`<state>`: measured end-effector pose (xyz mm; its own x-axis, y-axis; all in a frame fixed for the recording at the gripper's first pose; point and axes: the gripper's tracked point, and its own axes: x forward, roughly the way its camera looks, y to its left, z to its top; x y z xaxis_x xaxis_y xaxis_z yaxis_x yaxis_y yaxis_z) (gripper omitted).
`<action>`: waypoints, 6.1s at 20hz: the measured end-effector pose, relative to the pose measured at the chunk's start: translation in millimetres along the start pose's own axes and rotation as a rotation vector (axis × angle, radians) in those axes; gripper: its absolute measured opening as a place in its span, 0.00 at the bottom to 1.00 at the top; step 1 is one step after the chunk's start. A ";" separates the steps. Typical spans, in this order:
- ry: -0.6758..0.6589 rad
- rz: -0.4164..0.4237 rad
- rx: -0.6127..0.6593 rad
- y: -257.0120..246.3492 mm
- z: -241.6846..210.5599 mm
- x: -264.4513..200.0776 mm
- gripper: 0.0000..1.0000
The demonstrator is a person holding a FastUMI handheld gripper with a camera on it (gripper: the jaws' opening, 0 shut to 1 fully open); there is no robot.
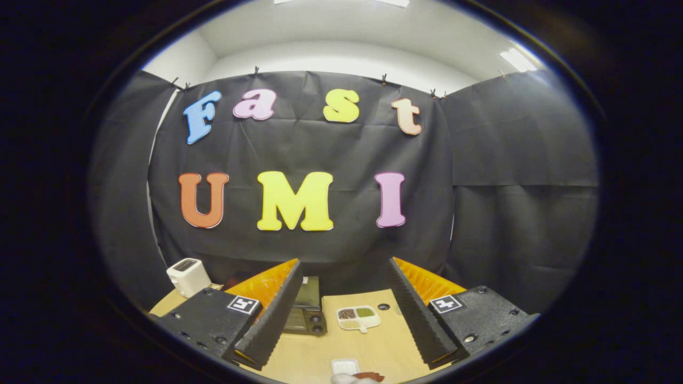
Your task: Open the toaster oven, put the food inside, and close the toaster oven door.
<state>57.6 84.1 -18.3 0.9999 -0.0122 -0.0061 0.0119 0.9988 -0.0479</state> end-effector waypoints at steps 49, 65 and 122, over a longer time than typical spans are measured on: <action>0.355 0.127 -0.040 191.5 -322.6 83.3 1.00; 0.619 0.127 -0.070 177.4 -426.8 30.8 1.00; 0.880 0.515 0.584 -67.1 -302.6 -9.5 0.16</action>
<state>45.2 2.6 -317.2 0.5411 0.5990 -0.5903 -0.1626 0.7632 0.6253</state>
